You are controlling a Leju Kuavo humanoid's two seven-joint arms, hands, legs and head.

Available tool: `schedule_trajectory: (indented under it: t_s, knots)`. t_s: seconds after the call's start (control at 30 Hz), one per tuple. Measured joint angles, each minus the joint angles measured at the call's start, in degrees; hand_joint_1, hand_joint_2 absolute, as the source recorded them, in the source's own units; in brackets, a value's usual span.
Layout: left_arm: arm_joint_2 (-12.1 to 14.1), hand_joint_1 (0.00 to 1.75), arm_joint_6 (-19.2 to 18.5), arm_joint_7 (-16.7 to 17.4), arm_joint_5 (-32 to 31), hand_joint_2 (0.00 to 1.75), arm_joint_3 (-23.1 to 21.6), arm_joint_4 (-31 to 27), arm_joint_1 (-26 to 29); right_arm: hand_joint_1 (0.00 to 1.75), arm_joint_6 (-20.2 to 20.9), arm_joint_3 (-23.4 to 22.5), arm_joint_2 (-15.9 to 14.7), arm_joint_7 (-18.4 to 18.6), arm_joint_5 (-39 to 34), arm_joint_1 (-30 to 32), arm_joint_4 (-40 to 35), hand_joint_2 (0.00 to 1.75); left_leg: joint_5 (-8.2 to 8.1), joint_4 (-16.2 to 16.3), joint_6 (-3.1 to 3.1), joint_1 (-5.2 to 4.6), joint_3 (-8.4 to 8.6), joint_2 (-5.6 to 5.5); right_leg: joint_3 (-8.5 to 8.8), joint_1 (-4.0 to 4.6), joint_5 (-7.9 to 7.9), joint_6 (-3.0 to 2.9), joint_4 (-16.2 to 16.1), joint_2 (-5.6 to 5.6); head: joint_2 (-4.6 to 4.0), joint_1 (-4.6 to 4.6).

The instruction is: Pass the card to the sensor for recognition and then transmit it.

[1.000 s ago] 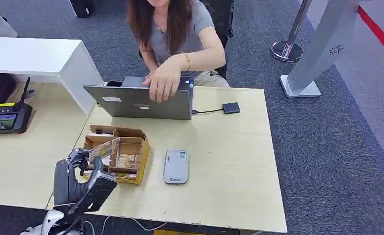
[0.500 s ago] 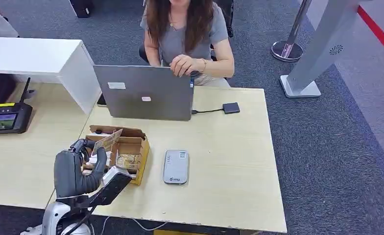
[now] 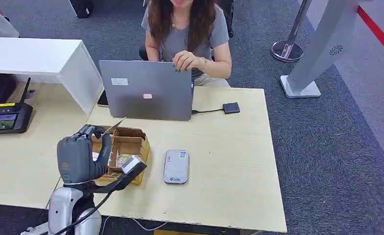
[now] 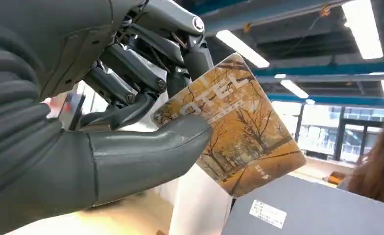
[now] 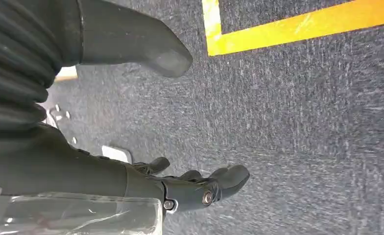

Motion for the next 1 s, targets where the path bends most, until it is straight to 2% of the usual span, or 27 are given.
schedule_trajectory:
  t_s: [0.1,0.2,0.3,0.43,0.63,0.87,1.0]
  knots:
    - [1.29,1.75,3.36,2.51,-6.49,1.75,-2.61,5.99,-2.48,0.0,0.17,0.2,0.11,0.09,1.48,-0.84,0.15,1.75,0.01,0.02,-0.01,0.0,0.01,0.01,0.0,0.0,0.02,-0.01,0.0,0.02,0.0,0.0]
    - [3.06,1.75,5.9,6.43,-7.07,1.75,-5.66,11.71,-4.99,0.0,0.37,0.79,0.2,0.31,2.6,-1.56,0.39,1.75,0.02,0.04,-0.01,0.01,0.01,0.01,-0.01,0.0,0.02,0.0,0.01,0.03,0.0,0.0]
    - [5.91,1.75,7.49,11.48,-7.09,1.75,-10.56,17.18,-7.79,0.0,0.96,1.25,0.22,0.37,3.56,-2.13,0.66,1.75,0.02,0.04,-0.01,0.01,0.0,0.01,-0.01,0.0,0.02,0.0,0.02,0.02,0.0,0.0]
    - [9.34,1.75,8.85,16.26,-7.11,1.75,-17.18,23.38,-11.32,0.0,1.16,1.81,0.24,0.37,4.54,-2.72,1.14,1.75,0.02,0.05,-0.01,0.01,-0.01,0.01,-0.01,0.0,0.02,0.0,0.03,0.03,0.0,-0.04]
    - [12.93,1.75,10.22,19.19,-7.11,1.75,-25.41,30.26,-14.91,0.0,1.16,2.54,0.24,0.42,5.29,-3.24,1.64,1.75,0.02,0.05,-0.01,0.0,-0.02,0.02,-0.01,0.0,0.02,0.0,0.03,0.03,0.0,-0.04]
    - [14.36,1.75,11.01,20.28,-7.11,1.75,-29.09,33.92,-16.54,0.0,1.16,2.67,0.24,0.44,5.53,-3.31,1.95,1.75,0.02,0.05,-0.01,0.01,-0.02,0.0,-0.02,0.0,0.02,0.0,0.03,0.02,0.0,-0.07]
    - [14.67,1.75,12.89,21.48,-7.11,1.75,-33.19,37.41,-18.09,0.0,1.24,2.93,0.24,0.46,6.14,-3.52,2.12,1.75,0.02,0.05,-0.01,0.0,-0.02,0.01,-0.01,0.0,0.02,0.0,0.03,0.03,0.0,-0.07]
